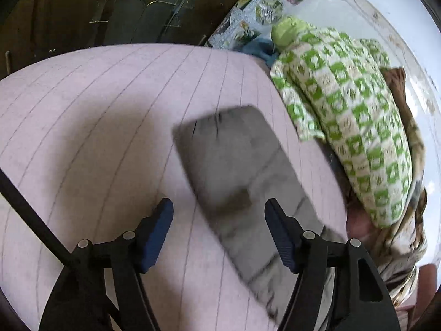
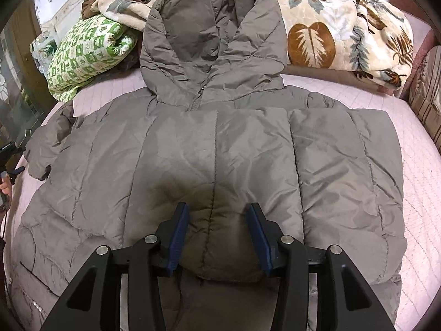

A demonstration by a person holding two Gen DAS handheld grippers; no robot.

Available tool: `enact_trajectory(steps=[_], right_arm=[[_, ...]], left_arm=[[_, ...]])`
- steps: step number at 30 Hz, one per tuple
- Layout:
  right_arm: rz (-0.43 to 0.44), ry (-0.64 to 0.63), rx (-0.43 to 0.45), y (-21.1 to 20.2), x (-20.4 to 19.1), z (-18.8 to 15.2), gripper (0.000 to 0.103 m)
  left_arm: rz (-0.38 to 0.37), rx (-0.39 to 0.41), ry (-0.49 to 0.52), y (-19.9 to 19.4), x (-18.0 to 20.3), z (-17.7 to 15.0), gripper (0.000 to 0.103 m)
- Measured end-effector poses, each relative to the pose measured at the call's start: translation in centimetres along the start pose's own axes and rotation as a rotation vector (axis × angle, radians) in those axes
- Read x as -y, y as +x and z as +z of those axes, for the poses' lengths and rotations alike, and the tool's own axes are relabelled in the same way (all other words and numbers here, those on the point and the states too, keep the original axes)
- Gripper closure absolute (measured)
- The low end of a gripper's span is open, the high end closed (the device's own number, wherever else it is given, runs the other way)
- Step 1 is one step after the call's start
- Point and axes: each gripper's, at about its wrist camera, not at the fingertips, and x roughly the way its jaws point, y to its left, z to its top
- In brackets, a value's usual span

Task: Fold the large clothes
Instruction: 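Close the left tool on the other sleeve cuff, then fold the held sleeve across the jacket back with the left tool, open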

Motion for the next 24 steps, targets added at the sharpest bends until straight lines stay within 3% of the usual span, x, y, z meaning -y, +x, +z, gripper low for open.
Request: enact_trajectory(steps=[4, 7, 9, 15, 18, 24], right_arm=[[0.0, -0.005, -0.002, 0.3, 0.0, 0.0, 0.053], [0.007, 0.001, -0.005, 0.4, 0.2, 0.0, 0.053], [0.008, 0.003, -0.005, 0.5, 0.2, 0.0, 0.053], [0.006, 0.013, 0.0, 0.2, 0.2, 0.1, 0.053], [0.029, 0.03, 0.037, -1.2, 0.2, 0.5, 0.053], [0.063, 0.049, 0.091, -3.5, -0.3, 0.9, 0.053]], left_arm=[[-0.051, 0.034, -0.054, 1.8, -0.3, 0.9, 0.035], [-0.018, 0.073, -0.007, 2.2, 0.8, 0.8, 0.039], [0.043, 0.098, 0.01, 2.2, 1.0, 0.5, 0.086], [-0.017, 0.125, -0.002, 0.0, 1.6, 0.7, 0.09], [-0.037, 0.179, 0.038, -3.1, 3.4, 0.8, 0.09], [-0.154, 0.269, 0.128, -10.9, 8.2, 0.2, 0.091]])
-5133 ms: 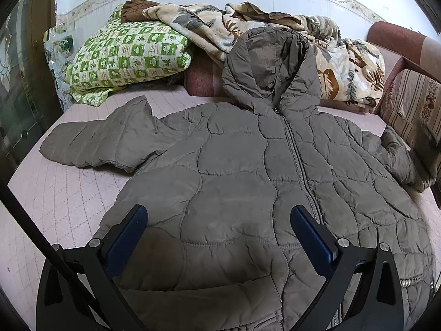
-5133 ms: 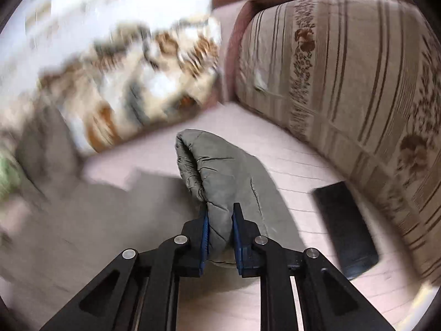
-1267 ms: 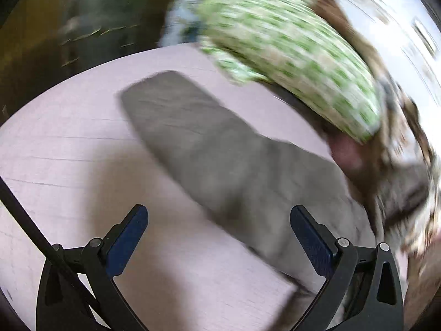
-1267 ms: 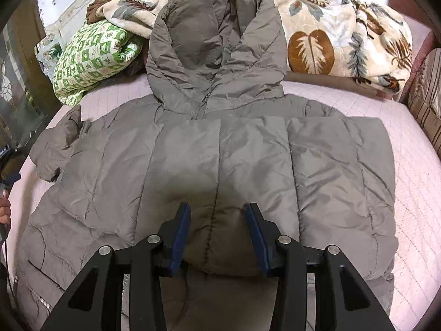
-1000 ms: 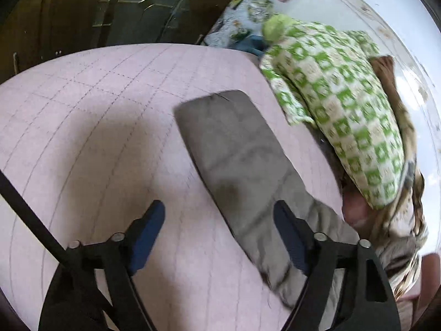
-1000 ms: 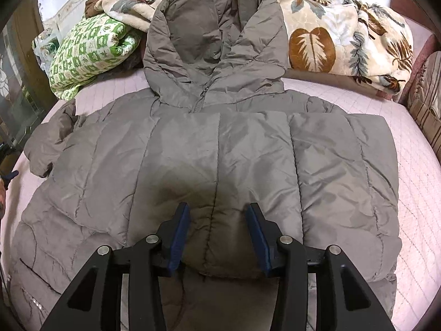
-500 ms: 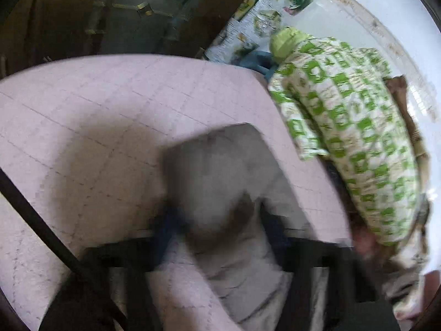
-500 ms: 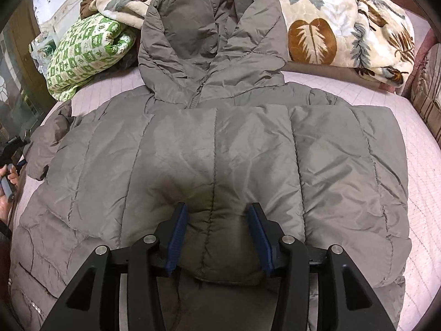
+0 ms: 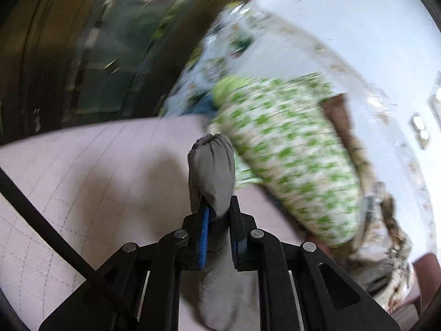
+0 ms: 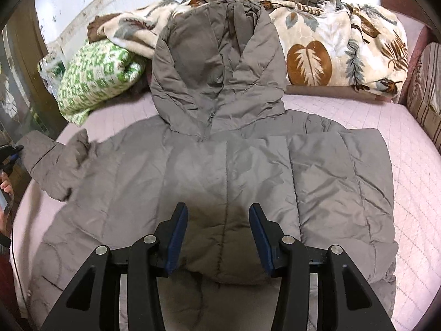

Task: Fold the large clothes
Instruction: 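Fold the held sleeve across the jacket back with the left tool, open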

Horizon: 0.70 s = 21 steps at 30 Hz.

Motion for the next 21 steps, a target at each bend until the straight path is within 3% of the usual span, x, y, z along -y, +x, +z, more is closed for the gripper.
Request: enact_trajectory(steps=[5, 11, 15, 21], right_arm=[[0.038, 0.051, 0.025, -1.4, 0.8, 0.1, 0.053], [0.071, 0.107, 0.059, -2.9, 2.0, 0.6, 0.053], [0.087, 0.133, 0.074, -3.6, 2.6, 0.7, 0.053], [0.095, 0.168, 0.091, -4.2, 3.9, 0.8, 0.053]], left_arm=[[-0.15, 0.033, 0.123, -6.0, 7.3, -1.0, 0.091], [-0.308, -0.008, 0.351, -10.8, 17.1, -8.1, 0.091], [-0.415, -0.116, 0.408, -11.4, 21.6, -14.0, 0.091], [-0.462, -0.276, 0.607, -9.8, 27.0, -24.0, 0.091]])
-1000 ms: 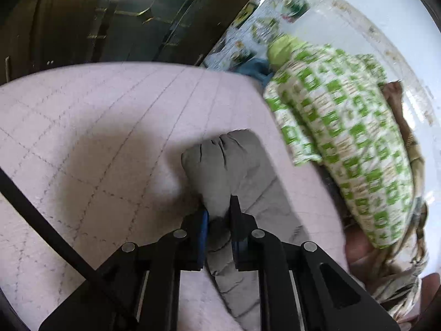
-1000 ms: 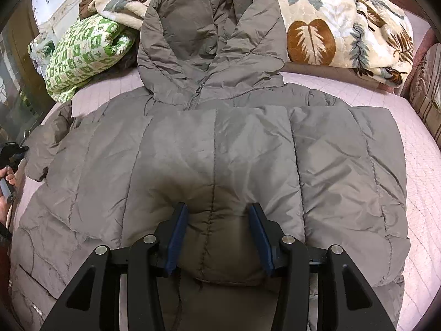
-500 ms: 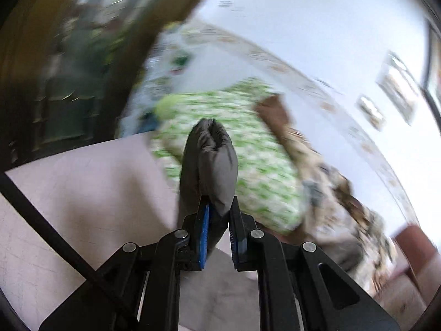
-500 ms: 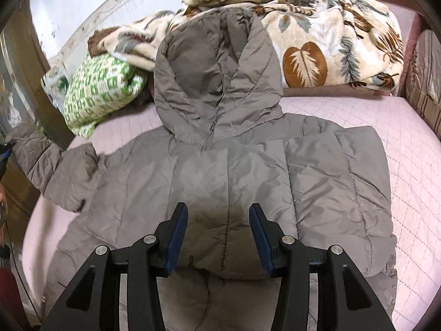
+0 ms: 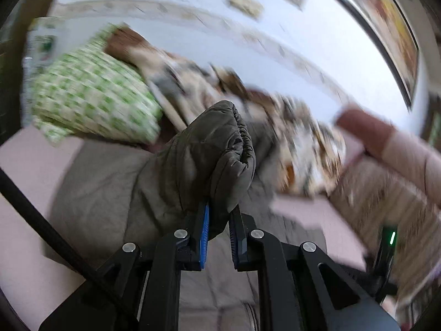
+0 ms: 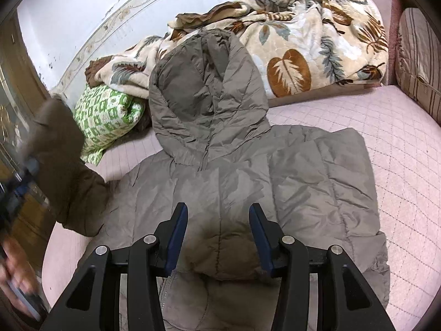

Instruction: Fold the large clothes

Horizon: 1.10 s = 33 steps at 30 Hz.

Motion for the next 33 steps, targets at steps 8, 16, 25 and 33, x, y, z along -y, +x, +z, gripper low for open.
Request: enact_trajectory(steps=[8, 16, 25, 33], right_arm=[[0.042, 0.087, -0.027, 0.8, 1.8, 0.2, 0.053], [0.247, 0.208, -0.121, 3.0, 1.7, -0.9, 0.05], [0.401, 0.332, -0.224, 6.5, -0.4, -2.9, 0.044], [0.39, 0.335, -0.251, 9.7, -2.3, -4.1, 0.056]], left_arm=[[0.09, -0.375, 0.156, 10.8, 2.3, -10.8, 0.09], [0.018, -0.258, 0.181, 6.2, 4.5, -7.3, 0.051], [0.336, -0.024, 0.035, -0.9, -4.0, -4.1, 0.041], [0.387, -0.001, -0.162, -2.0, -12.5, -2.9, 0.041]])
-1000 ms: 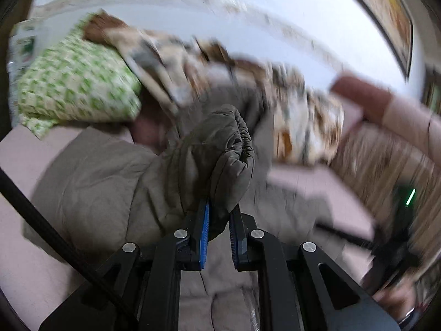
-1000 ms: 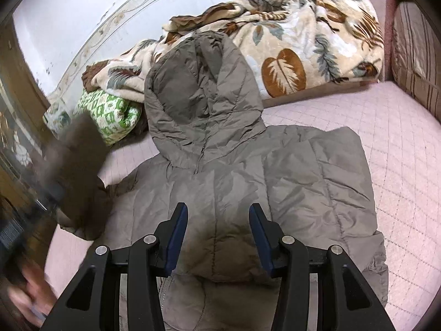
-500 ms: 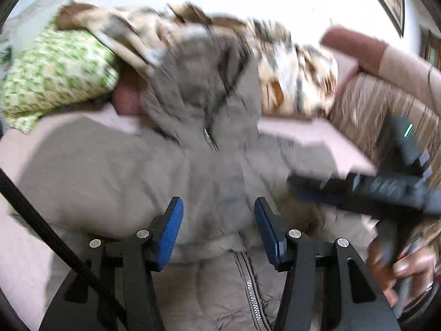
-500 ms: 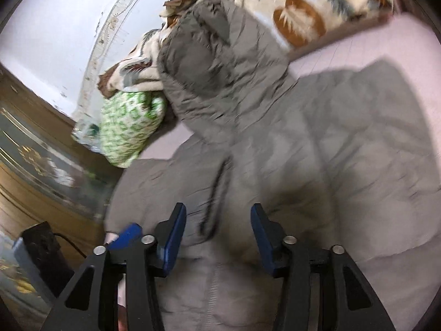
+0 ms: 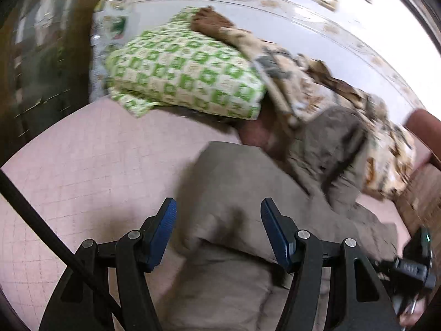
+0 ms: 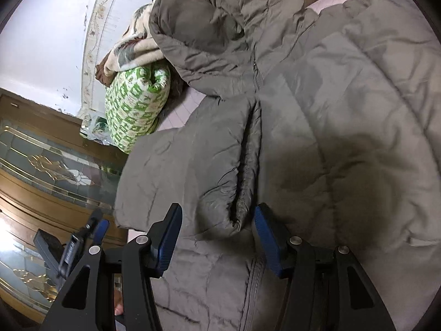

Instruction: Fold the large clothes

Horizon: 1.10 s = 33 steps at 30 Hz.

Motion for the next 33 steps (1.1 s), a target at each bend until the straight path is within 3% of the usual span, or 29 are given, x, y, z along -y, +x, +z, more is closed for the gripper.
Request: enact_trajectory(steps=[1, 2, 4, 9, 14, 19, 22, 28, 33], right_arm=[[-0.008, -0.008, 0.011, 0.1, 0.1, 0.0, 0.078], [-0.019, -0.018, 0.013, 0.2, 0.0, 0.0, 0.08], [-0.038, -0.047, 0.041, -0.5, -0.5, 0.2, 0.083], [-0.139, -0.158, 0.231, -5.9, -2.5, 1.4, 0.084], [-0.366, -0.215, 0.371, -10.3, -1.8, 3.1, 0.085], [-0.504, -0.177, 0.302, -9.1, 0.6, 3.7, 0.085], [-0.607, -0.203, 0.329, -9.3, 0.7, 3.5, 0.085], [-0.661, -0.182, 0.224, -7.6, 2.8, 3.4, 0.082], [-0.666, -0.15, 0.186, -7.0, 3.9, 3.4, 0.082]], left_arm=[[0.007, -0.012, -0.021, 0.6, -0.6, 0.0, 0.041], [0.006, -0.03, -0.036, 1.2, -1.0, -0.1, 0.041], [-0.009, -0.056, -0.071, 1.9, -1.9, -0.1, 0.041], [-0.017, -0.051, -0.091, 1.9, -2.4, 0.3, 0.041], [-0.018, -0.079, -0.063, 2.6, -1.4, 0.2, 0.041], [-0.025, -0.148, 0.04, 5.1, 1.7, -1.4, 0.041], [-0.007, -0.162, 0.107, 6.0, 3.4, -2.4, 0.041], [0.095, -0.247, 0.227, 8.7, 5.1, -4.4, 0.038], [0.121, -0.288, 0.206, 9.6, 4.4, -4.6, 0.03]])
